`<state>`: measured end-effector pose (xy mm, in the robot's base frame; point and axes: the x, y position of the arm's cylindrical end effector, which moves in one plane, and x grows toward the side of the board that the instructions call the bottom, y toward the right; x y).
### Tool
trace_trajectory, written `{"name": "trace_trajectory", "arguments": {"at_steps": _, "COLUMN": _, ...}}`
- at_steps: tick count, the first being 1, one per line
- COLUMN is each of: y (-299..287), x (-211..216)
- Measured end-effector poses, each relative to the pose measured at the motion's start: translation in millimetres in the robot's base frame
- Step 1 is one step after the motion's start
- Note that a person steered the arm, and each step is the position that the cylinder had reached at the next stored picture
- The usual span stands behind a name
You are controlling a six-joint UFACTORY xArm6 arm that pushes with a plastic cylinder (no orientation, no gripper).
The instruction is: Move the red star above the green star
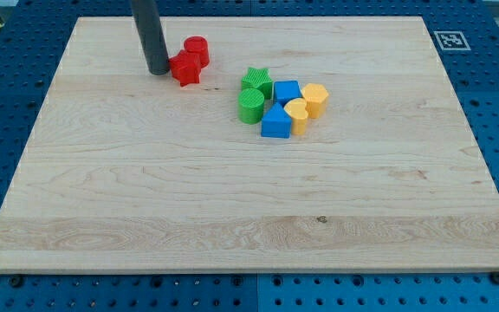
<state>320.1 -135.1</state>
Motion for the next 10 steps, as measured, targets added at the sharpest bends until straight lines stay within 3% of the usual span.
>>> {"name": "trace_trajectory", "arguments": {"at_steps": 6, "y": 28.5, "x": 7.2}}
{"name": "trace_trajectory", "arguments": {"at_steps": 10, "y": 32.3, "x": 55.3}}
